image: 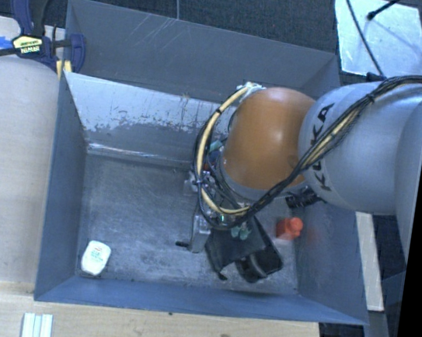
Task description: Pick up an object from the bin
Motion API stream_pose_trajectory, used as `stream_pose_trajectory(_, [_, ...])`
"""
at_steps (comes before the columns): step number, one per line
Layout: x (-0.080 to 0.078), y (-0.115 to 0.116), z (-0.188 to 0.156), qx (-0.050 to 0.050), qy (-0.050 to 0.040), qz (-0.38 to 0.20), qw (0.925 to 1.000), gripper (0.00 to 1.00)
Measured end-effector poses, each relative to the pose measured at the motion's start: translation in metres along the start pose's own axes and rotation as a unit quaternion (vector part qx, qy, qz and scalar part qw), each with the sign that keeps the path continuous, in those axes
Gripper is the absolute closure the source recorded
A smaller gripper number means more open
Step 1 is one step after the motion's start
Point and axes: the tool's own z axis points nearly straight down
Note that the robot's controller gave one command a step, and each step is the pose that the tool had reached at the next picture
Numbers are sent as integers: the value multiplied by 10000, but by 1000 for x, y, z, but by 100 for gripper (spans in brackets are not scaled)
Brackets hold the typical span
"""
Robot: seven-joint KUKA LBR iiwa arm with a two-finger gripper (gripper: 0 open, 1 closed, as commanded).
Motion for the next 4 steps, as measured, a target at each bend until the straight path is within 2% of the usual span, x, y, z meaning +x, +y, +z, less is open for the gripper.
stream_pose_trajectory(1, [18,54,72,-6,-12,-1298,9915,0])
stream_pose_trajectory(2, [45,26,70,8,-35,-3901,9208,0])
stream_pose_trajectory(3, [52,134,58,-19,-58,-3713,9285,0])
stream_pose_trajectory(4, [31,147,70,22,-35,-5283,8491,0])
